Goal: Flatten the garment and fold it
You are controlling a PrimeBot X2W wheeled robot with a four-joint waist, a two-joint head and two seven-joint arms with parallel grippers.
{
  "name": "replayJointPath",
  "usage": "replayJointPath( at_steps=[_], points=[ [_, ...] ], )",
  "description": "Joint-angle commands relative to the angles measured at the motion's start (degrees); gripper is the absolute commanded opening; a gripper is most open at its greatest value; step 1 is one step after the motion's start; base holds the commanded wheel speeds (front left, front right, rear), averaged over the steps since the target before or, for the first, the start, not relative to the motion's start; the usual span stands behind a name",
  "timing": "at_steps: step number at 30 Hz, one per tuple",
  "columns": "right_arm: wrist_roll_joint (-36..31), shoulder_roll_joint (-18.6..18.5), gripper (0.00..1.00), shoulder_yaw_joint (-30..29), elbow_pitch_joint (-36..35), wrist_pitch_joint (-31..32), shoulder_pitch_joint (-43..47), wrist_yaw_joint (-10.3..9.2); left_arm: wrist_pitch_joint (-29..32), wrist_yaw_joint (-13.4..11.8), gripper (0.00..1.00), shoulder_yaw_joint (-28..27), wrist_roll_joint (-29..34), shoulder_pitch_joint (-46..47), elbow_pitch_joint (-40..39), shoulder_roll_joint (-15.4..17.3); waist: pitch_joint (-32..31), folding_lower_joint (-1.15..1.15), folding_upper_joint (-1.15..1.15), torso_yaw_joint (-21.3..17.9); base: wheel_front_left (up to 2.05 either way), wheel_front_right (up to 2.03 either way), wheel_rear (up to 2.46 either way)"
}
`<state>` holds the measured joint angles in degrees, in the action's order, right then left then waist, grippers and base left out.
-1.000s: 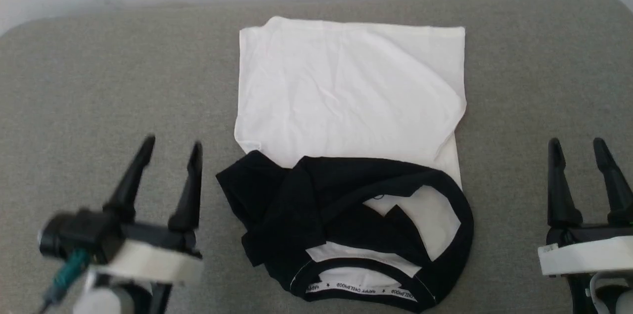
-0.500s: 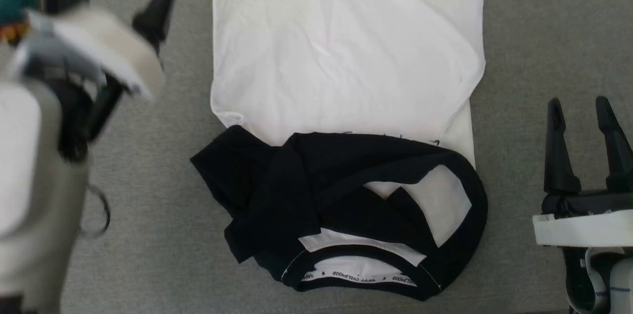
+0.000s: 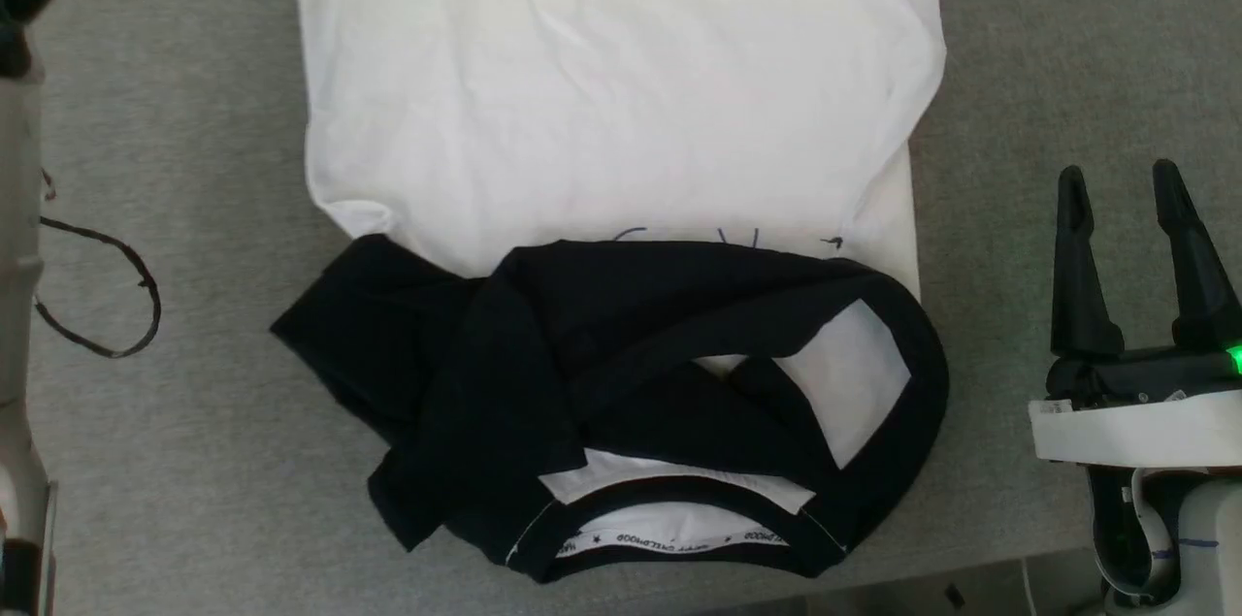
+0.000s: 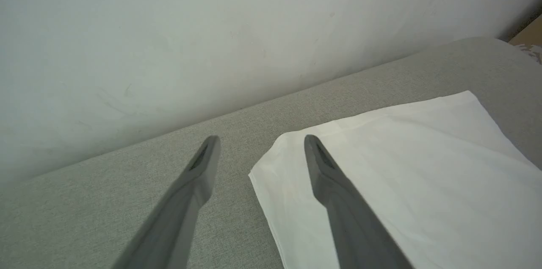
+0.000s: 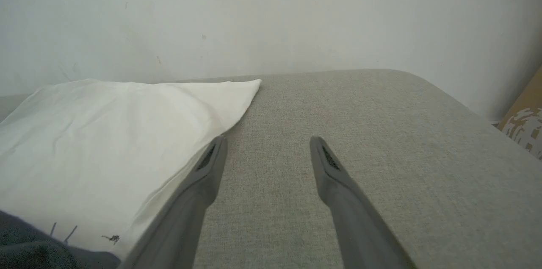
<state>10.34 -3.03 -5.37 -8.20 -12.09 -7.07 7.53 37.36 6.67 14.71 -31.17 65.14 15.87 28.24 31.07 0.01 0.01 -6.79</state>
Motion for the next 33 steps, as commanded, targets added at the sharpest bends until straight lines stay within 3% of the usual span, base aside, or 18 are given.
replayJointPath(
  at_steps=[1, 8, 17, 31, 32, 33],
  points=[
    [0.2, 0.1, 1.0, 0.0, 0.1, -0.4, -0.9, -0.04, 1.0, -0.6, 1.0, 0.0, -0.6, 1.0, 0.6, -0.3, 2.4, -0.01, -0.01, -2.2, 0.0, 0.0, 0.0],
    [0.8, 0.1, 1.0, 1.3, 0.3, -1.1, -1.9, -0.04, 6.6, -2.5, 1.0, 0.1, -1.0, 3.2, 2.7, 1.0, 5.6, -0.01, -0.01, -5.0, 0.0, 0.0, 0.0],
    [1.1, 0.1, 1.0, 1.1, 1.4, -1.9, -2.0, -0.04, 8.6, -5.3, 1.0, -1.3, -0.8, 2.6, 4.2, 3.4, 7.9, -0.01, -0.01, -7.0, 0.0, 0.0, 0.0],
    [0.5, 0.1, 1.0, 1.5, 2.0, -2.1, -2.6, -0.04, 12.4, -6.3, 1.0, -1.7, -2.3, 1.0, 3.6, 5.4, 9.1, -0.01, -0.01, -7.7, 0.0, 0.0, 0.0],
    [0.5, 0.1, 1.0, 1.5, 2.1, -2.1, -2.6, -0.04, 12.3, -5.9, 0.94, -1.7, -2.6, 0.8, 3.5, 5.4, 9.2, -0.01, -0.01, -7.7, 0.0, 0.0, 0.0],
    [0.4, 0.1, 1.0, 1.5, 2.1, -2.1, -2.7, -0.04, 12.0, -5.4, 0.36, -1.7, -3.0, 0.7, 3.3, 5.4, 9.2, -0.01, -0.01, -7.8, 0.0, 0.0, 0.0]
  ],
)
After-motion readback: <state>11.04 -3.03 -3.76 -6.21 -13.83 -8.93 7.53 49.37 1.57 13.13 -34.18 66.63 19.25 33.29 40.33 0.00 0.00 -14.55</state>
